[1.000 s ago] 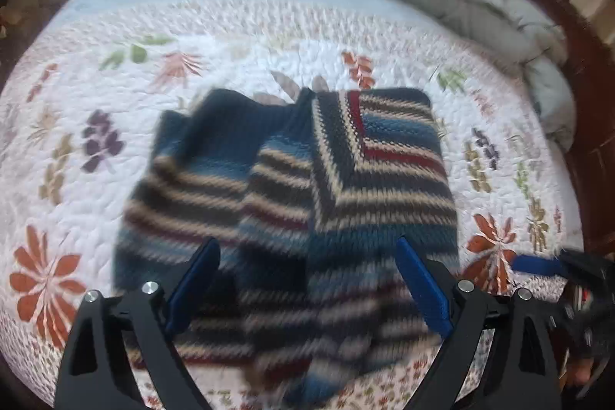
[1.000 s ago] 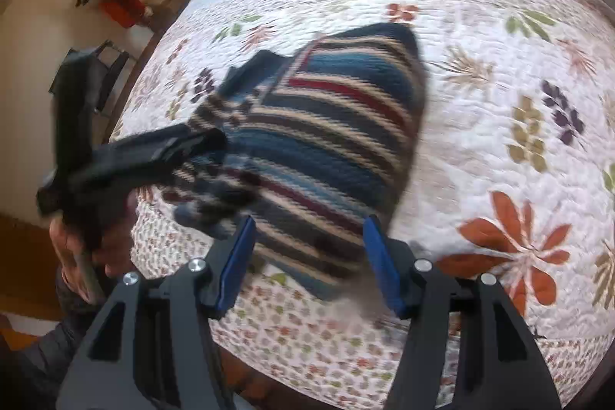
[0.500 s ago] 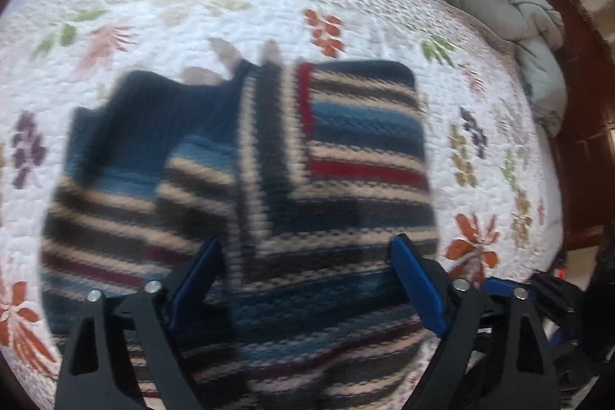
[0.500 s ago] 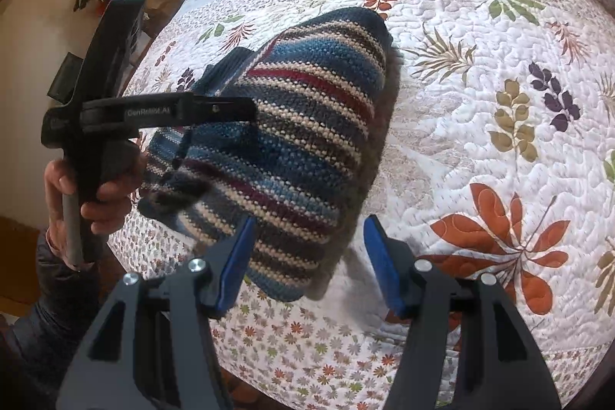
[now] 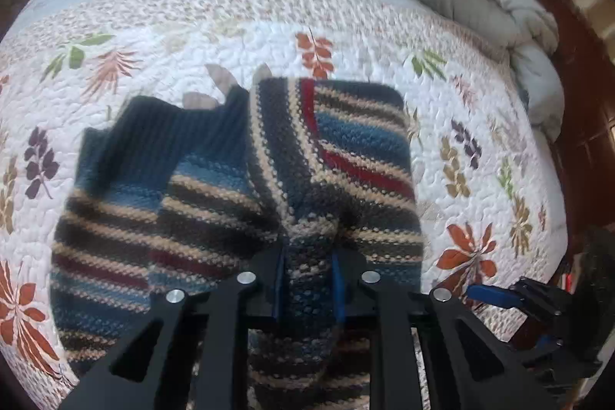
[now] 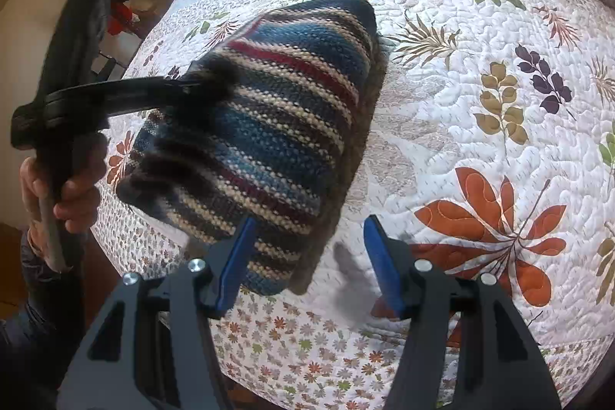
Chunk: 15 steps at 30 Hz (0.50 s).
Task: Fold small clothes
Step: 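Grasp the folded sweater with the left gripper and lift it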
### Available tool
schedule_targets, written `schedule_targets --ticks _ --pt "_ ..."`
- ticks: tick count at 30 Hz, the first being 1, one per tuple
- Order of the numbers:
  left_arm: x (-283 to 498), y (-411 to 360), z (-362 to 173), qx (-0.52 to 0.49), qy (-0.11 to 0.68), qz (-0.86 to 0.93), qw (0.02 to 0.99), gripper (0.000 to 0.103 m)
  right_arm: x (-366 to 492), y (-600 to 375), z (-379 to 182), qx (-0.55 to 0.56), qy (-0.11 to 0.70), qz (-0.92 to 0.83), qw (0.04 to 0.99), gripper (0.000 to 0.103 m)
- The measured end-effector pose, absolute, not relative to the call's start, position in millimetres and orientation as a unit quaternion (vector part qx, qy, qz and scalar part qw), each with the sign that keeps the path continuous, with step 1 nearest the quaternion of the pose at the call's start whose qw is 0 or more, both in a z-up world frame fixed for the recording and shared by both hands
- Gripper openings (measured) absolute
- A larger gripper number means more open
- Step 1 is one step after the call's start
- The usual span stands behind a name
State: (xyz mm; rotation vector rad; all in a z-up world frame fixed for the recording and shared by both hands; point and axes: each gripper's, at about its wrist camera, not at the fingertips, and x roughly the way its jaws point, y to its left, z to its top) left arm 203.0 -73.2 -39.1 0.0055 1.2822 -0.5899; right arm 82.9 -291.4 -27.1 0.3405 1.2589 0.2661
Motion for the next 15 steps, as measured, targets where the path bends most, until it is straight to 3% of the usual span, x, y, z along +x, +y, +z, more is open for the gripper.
schedule_targets --ticks 15 --pt "201 28 -14 -0.044 0.558 -0.249 0.791 0.018 92 -255 -10 0.139 0.566 0.166 0.796 0.059"
